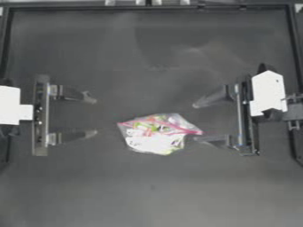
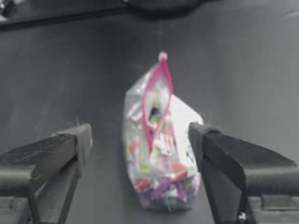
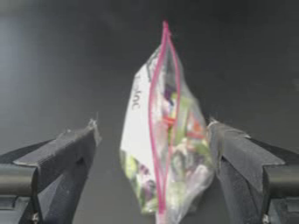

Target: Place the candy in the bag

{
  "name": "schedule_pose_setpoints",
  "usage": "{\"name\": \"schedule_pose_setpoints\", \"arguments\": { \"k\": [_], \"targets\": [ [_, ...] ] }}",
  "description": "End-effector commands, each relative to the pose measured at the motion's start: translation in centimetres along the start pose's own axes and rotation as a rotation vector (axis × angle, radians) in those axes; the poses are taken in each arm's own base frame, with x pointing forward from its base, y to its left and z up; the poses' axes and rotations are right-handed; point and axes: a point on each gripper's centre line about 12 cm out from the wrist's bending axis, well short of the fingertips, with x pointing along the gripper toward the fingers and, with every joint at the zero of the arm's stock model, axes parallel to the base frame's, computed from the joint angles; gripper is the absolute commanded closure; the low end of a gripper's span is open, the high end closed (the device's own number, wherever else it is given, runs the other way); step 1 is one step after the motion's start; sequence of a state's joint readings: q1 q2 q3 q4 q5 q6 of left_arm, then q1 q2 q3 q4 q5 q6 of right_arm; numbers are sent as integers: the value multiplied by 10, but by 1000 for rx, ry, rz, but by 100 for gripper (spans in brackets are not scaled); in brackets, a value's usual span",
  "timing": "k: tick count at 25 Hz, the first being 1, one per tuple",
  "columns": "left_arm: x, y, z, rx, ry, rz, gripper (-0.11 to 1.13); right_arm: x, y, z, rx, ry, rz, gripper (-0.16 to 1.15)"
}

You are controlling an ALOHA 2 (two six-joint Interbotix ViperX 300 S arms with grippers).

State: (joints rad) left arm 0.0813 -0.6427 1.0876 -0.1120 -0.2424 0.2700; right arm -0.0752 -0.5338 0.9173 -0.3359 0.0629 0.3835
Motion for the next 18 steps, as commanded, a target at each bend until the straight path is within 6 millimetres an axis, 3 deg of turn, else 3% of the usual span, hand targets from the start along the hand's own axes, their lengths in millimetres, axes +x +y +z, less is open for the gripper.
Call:
{"name": "schedule_pose_setpoints", "arguments": {
  "k": [1,18],
  "targets": [
    [-8,1,8,-5,-43,3,5,-8,0,8,-3,-45,5,-3],
    [-31,3,20,-10,-113,11,5,-36,-6,16,-16,-181,0,-3]
  ]
}}
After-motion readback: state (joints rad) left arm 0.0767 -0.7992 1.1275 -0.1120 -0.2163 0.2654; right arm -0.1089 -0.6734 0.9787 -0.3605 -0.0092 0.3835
